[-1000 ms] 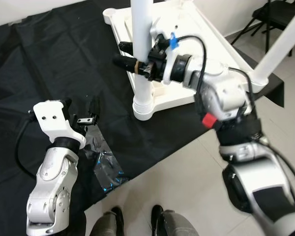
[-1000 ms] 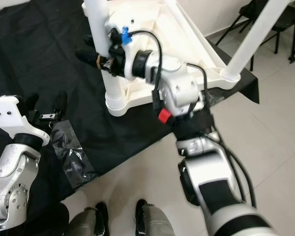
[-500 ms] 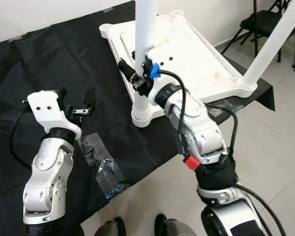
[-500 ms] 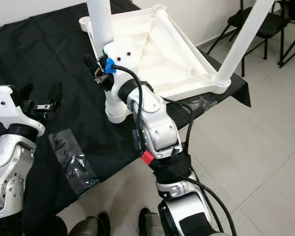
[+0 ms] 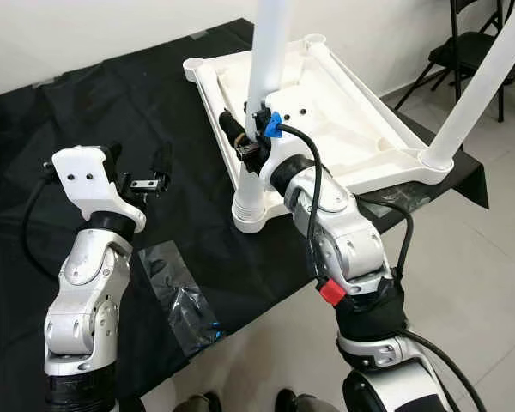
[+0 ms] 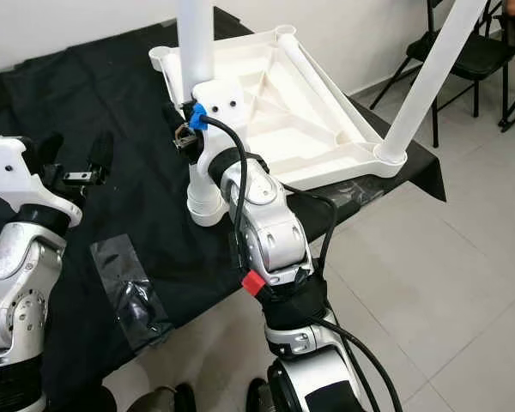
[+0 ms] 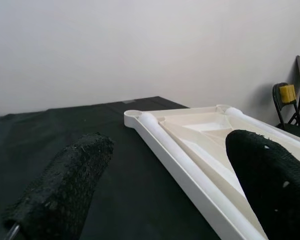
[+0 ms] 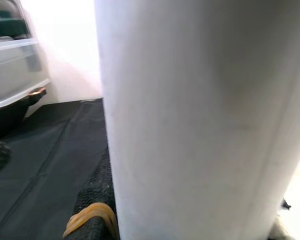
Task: Building children table
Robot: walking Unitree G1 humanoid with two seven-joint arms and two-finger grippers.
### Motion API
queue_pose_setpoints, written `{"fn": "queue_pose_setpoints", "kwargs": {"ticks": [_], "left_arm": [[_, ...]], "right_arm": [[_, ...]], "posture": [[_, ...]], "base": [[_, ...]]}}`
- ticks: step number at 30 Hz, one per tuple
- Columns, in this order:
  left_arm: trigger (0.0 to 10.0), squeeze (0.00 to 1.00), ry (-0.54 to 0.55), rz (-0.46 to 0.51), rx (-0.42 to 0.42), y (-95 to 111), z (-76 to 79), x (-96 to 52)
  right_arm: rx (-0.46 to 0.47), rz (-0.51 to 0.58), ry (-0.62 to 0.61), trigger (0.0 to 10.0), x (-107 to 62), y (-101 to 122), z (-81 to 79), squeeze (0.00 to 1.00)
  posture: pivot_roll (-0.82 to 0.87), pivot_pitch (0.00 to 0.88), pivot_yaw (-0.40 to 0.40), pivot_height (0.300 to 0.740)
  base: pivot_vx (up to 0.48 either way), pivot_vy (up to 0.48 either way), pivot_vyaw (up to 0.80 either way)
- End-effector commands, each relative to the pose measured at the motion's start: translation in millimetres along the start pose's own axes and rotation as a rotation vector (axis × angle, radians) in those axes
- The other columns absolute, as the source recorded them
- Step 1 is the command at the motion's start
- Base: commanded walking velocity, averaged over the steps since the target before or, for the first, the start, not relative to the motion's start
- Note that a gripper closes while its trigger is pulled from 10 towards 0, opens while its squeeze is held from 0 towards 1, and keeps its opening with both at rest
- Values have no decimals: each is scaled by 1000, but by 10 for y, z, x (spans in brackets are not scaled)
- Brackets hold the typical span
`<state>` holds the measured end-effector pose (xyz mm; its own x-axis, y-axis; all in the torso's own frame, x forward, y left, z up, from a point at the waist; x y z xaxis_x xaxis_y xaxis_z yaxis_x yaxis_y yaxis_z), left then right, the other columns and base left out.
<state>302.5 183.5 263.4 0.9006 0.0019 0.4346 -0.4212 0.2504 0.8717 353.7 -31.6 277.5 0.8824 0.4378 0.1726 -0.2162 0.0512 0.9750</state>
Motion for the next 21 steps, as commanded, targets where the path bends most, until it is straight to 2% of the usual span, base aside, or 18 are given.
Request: {"fn": "queue_pose_setpoints", "kwargs": {"ticks": [1,7,12,13,14,15,16,17,19,20,21], "left_arm": [[10000,0,-3,2,0,8,-29,3],[10000,0,-32,31,-2,96,2,59],[10000,0,-39,45,0,132,5,82],[10000,0,-39,48,1,141,5,88],[10000,0,-39,48,1,141,5,88],[10000,0,-40,51,2,147,6,92],[10000,0,-42,54,1,154,8,98],[10000,0,-42,54,1,154,8,98],[10000,0,-46,57,-3,161,14,108],[10000,0,-46,57,-3,161,14,108],[10000,0,-49,58,-5,161,19,113]], "right_arm": [[32,-279,-53,10000,-69,-613,76,0],[-22,-266,-55,10000,-25,-583,78,0],[-13,-170,-34,10000,47,-388,93,0],[-11,-80,-21,10000,75,-225,117,0],[-11,-80,-21,10000,75,-225,117,0],[-12,-15,-12,10000,88,-108,133,0],[-28,110,-2,10000,95,135,182,0],[-28,110,-2,10000,95,135,182,0],[-41,285,34,10000,65,507,255,0],[-41,285,34,10000,65,507,255,0],[-36,339,65,10000,42,636,276,0]], "posture": [[-1,188,1,740],[1,183,-1,740],[2,176,-2,740],[2,172,-2,740],[2,172,-2,740],[2,172,-2,740],[-1,167,0,740],[-1,167,0,740],[-2,163,-1,740],[-2,163,-1,740],[-3,160,0,740]], "base": [[0,0,0],[0,0,0],[0,0,0],[0,0,0],[0,0,0],[0,0,0],[0,0,0],[0,0,0],[0,0,0],[0,0,0],[0,0,0]]}}
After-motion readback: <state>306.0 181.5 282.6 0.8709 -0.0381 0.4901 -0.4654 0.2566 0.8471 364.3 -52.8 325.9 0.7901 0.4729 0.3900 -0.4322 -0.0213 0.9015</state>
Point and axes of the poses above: a point about 5 cm out from each wrist's last joint towards the gripper, its own x axis pointing out of the wrist towards the gripper, its own y axis along the axis of the wrist's last joint, z = x × y, the point moved 2 cm from there along x, pointing out of the wrist towards the gripper, and after that the axes turned 6 degrees about -x, right-handed, at the moved point
